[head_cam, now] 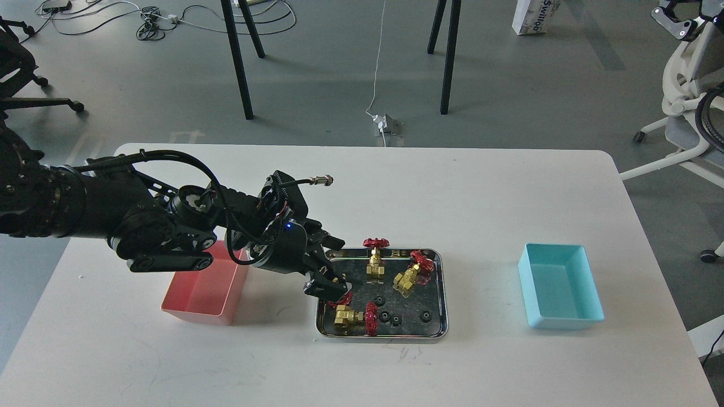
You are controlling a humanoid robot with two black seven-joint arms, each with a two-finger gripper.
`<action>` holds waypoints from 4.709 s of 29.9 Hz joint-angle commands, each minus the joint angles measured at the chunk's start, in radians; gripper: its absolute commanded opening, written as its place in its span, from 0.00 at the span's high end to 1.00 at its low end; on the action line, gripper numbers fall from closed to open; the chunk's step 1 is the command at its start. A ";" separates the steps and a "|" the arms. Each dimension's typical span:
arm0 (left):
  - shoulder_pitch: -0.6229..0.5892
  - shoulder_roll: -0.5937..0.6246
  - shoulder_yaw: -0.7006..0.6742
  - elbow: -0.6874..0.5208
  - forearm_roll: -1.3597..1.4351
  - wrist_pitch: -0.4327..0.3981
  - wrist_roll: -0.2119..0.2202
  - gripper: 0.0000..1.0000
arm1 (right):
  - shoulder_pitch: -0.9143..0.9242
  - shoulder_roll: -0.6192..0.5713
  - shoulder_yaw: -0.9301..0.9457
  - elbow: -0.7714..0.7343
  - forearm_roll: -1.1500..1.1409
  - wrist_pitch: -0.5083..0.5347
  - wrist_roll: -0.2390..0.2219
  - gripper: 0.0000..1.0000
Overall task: Place valve in pink box and gear in blue box
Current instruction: 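Close the left gripper on the brass valve nearest the pink box, then lift the valve with the left gripper and carry it toward the pink box, then lower the valve into the pink box and open the left gripper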
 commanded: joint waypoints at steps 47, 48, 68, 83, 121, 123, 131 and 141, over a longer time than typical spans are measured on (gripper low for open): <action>0.171 -0.054 0.007 0.184 0.046 0.003 0.000 0.32 | -0.033 -0.002 0.000 -0.003 0.000 -0.007 -0.001 0.00; 0.171 -0.052 0.007 0.182 0.048 0.003 0.000 0.32 | -0.033 -0.002 0.000 -0.003 0.000 -0.007 -0.001 0.00; 0.170 -0.045 0.009 0.176 0.081 0.016 0.000 0.76 | -0.040 -0.003 0.000 -0.026 0.000 -0.007 -0.001 0.00; 0.082 0.044 -0.072 0.094 0.078 0.017 0.000 0.81 | -0.044 0.000 0.002 -0.036 0.000 -0.007 -0.001 0.00; 0.246 0.794 -0.311 -0.193 0.345 0.046 0.000 0.80 | 0.194 0.123 -0.067 -0.021 -0.001 -0.326 -0.030 0.00; 0.289 0.779 -0.344 -0.169 0.347 0.046 0.000 0.80 | 0.191 0.119 -0.066 -0.021 -0.001 -0.326 -0.031 0.00; 0.340 0.712 -0.353 -0.109 0.342 0.046 0.000 0.80 | 0.183 0.118 -0.061 -0.024 -0.001 -0.326 -0.030 0.00; 0.403 0.632 -0.353 -0.003 0.337 0.046 0.000 0.80 | 0.154 0.116 -0.057 -0.023 0.000 -0.326 -0.031 0.00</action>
